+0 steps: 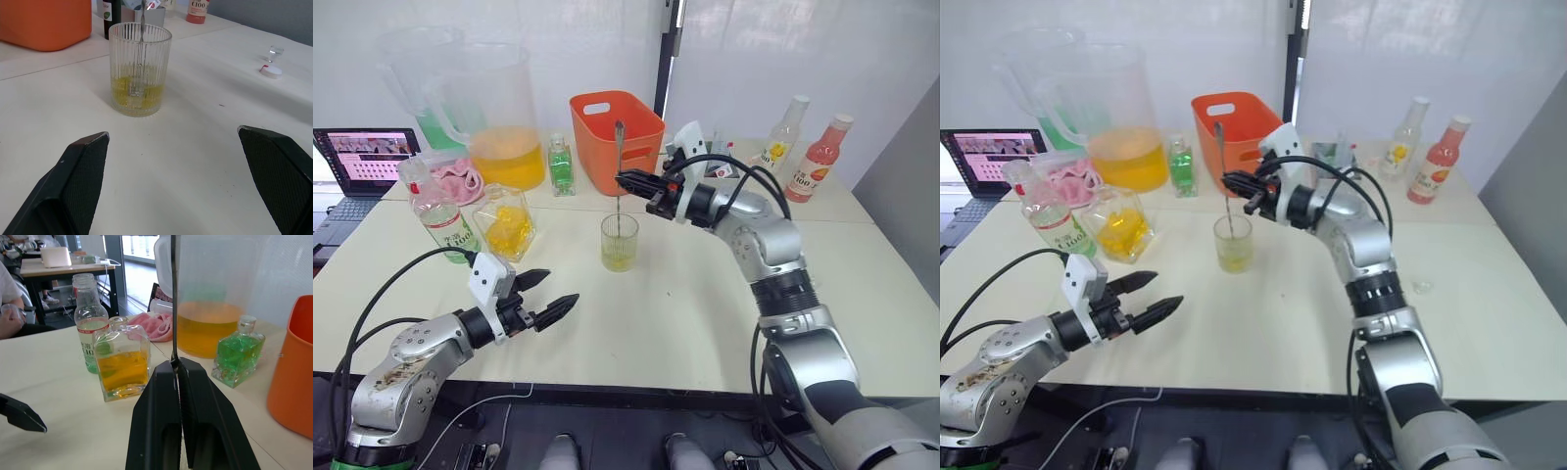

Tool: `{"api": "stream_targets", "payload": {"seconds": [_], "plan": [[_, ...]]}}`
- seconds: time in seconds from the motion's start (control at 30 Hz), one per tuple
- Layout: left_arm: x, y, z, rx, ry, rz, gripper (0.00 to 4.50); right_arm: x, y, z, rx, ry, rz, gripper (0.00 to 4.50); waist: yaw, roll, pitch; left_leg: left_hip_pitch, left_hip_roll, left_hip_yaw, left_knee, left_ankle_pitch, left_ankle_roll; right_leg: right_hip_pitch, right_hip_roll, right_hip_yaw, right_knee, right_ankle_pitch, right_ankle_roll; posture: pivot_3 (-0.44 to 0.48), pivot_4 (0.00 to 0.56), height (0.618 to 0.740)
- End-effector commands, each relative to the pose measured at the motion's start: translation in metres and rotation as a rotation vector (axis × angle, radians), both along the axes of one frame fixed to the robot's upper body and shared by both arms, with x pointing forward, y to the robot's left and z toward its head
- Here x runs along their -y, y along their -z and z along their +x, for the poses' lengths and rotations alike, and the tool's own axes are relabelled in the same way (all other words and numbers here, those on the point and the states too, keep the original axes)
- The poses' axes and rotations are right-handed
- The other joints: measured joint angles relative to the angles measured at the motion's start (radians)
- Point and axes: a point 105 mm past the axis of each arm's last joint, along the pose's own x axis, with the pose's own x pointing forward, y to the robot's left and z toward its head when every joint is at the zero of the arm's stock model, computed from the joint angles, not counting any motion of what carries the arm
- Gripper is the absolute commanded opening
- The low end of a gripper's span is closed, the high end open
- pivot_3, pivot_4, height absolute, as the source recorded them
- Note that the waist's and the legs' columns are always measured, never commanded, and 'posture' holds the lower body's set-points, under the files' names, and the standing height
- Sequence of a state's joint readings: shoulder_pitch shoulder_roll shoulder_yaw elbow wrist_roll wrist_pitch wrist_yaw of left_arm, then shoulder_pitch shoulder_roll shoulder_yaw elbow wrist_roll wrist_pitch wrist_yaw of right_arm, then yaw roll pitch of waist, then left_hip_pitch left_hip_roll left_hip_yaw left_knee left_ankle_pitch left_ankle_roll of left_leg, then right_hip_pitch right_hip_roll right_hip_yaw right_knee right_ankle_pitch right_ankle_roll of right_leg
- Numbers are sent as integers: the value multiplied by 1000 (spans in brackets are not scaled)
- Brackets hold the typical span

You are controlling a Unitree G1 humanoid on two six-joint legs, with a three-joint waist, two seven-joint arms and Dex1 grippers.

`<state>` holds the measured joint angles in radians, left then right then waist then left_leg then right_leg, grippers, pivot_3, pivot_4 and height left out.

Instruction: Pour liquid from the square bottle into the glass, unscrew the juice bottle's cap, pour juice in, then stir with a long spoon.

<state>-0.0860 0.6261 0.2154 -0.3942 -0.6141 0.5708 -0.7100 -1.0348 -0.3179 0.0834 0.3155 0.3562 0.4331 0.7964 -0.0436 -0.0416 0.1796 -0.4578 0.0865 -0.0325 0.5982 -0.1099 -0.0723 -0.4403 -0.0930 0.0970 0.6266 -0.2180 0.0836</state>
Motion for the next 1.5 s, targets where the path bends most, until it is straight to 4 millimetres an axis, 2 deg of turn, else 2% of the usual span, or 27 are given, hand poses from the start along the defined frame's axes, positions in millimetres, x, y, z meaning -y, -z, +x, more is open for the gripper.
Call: {"api": "stream_targets", "payload": {"seconds": [0.03,0.17,0.43,0.73,1.03,1.27,1.4,1.5], "plan": [[4,-9,0,49,21,16,4460,6,-8,4,77,47,-7,0,-1,0,0,0,0,0,0,0,0,0,0,0,0,-1,0,0,150,717],[6,-8,0,46,34,21,4460,0,-11,9,130,72,-4,0,-2,0,0,1,0,0,0,0,0,0,0,0,1,-4,5,0,150,717],[1,-9,-1,48,30,33,4460,-33,-18,-7,132,-22,104,0,-2,0,0,1,0,0,0,0,0,0,0,0,2,-2,7,0,150,717],[6,-7,3,43,49,29,4460,-24,-21,-19,34,-47,127,0,-1,0,0,1,0,0,0,0,0,0,0,0,2,-3,5,0,150,717],[7,-6,4,35,61,26,4460,2,-26,-4,92,65,34,0,-3,0,0,1,0,0,0,0,0,0,0,0,2,-4,4,0,150,717],[5,-5,1,31,60,33,4460,-11,-37,0,122,43,136,0,-3,0,0,1,0,0,0,0,0,0,0,0,2,-3,6,0,150,717],[4,-6,1,31,61,36,4460,-26,-27,-12,13,-57,157,0,-2,0,0,1,0,0,0,0,0,0,0,0,2,-2,6,0,150,717],[4,-5,2,32,63,37,4460,-18,-22,-16,-37,-60,116,0,2,0,0,1,0,0,0,0,0,0,0,0,2,-2,6,0,150,717]]}}
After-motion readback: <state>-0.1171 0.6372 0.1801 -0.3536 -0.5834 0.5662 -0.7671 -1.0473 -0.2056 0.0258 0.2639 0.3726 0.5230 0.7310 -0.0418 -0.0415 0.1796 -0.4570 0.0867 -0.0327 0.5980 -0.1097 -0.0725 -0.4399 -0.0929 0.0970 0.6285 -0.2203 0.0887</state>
